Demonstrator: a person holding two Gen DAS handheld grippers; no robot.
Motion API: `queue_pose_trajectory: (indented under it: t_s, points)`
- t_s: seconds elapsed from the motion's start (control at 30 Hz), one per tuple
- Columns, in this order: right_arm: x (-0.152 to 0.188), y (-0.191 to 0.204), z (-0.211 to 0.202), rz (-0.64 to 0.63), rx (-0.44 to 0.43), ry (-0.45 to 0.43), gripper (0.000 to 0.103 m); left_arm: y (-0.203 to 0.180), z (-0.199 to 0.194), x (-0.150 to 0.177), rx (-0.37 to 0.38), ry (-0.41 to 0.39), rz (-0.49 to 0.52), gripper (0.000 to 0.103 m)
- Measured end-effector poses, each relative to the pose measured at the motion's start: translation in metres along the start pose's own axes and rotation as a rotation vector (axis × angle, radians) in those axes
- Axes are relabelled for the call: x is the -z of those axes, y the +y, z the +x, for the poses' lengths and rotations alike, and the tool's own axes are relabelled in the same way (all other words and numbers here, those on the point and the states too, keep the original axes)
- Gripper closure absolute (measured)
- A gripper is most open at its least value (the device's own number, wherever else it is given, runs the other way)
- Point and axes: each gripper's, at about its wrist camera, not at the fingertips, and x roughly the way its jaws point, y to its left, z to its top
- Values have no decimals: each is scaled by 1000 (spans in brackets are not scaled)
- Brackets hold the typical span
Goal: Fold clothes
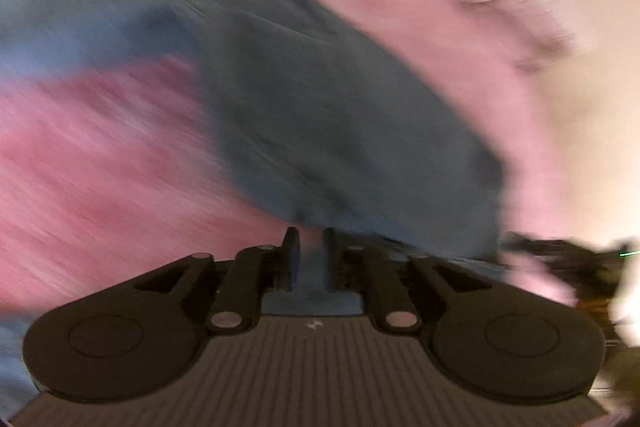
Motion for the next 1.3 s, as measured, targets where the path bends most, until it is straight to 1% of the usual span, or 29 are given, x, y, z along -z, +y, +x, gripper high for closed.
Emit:
queue_pose_trajectory:
  t_s: [0.03,0.07,0.1,0.17,0.27,0.3,0.33,0.37,0.4,0.47,0.53,0.57,0.6,0.63,0.67,0.7,0.77,0.8,0.87,0.9,0.93,0.97,1.0,1.07,1.13,1.2,1.3]
  points:
    - [3,-2,-2,9,5,12,71,-7,3,1,-16,5,60,79]
    - [6,-4,-4,18,12,26,70,-15,9,1,-55,15,146,76]
    - [8,-6,-5,20,12,31,70,-22,16,-2,-95,31,223,76]
    - [13,-8,-7,22,10,37,70,-27,27,-1,-150,63,322,75]
    - [15,-11,-6,51,7,28,70,-18,29,5,-120,109,366,70]
    - [16,-11,-5,57,7,27,70,-14,30,7,-106,125,378,74]
    - [17,-11,-5,57,5,27,70,-13,29,9,-82,148,367,82]
    - [17,-11,-5,53,5,27,70,-14,27,11,-52,175,344,103]
    - [17,-12,-6,52,4,25,70,-14,24,17,-36,182,317,103]
    - [18,-12,-9,53,10,21,70,-21,10,33,3,172,289,103]
    - [19,-13,-13,54,26,13,70,-28,-15,49,45,123,246,103]
    - [20,-13,-16,47,38,7,70,-23,-24,55,16,89,195,102]
    - [22,-14,-17,38,73,8,70,-16,-30,61,-34,53,134,102]
    - [24,-16,-16,28,109,26,70,-8,-32,65,-105,40,97,102]
    - [25,-17,-14,20,135,48,70,-2,-31,68,-188,50,86,103]
    - [27,-16,-14,11,142,52,70,0,-31,69,-216,53,78,103]
    - [28,-9,-18,-7,157,34,70,-1,-38,69,-207,43,64,103]
    - [28,-3,-23,-21,157,10,70,-5,-44,68,-197,27,68,101]
    - [30,10,-32,-47,111,-55,70,-12,-58,66,-194,-18,76,99]
    - [32,16,-33,-60,97,-58,70,-11,-64,66,-205,-42,58,93]
    - [34,22,-29,-74,118,-36,70,-10,-70,66,-217,-63,34,90]
    - [35,28,-24,-88,145,-10,70,-5,-77,67,-240,-89,0,85]
    - [37,35,-19,-102,171,15,70,4,-84,67,-267,-111,-34,83]
    - [40,50,-17,-102,139,0,70,25,-100,67,-316,-152,-111,82]
    - [42,70,-11,-95,70,18,70,50,-122,65,-341,-205,-194,81]
    - [47,92,-2,-80,-7,50,70,77,-149,63,-354,-278,-276,78]
    - [64,127,21,19,-130,108,70,119,-188,59,-369,-396,-376,74]
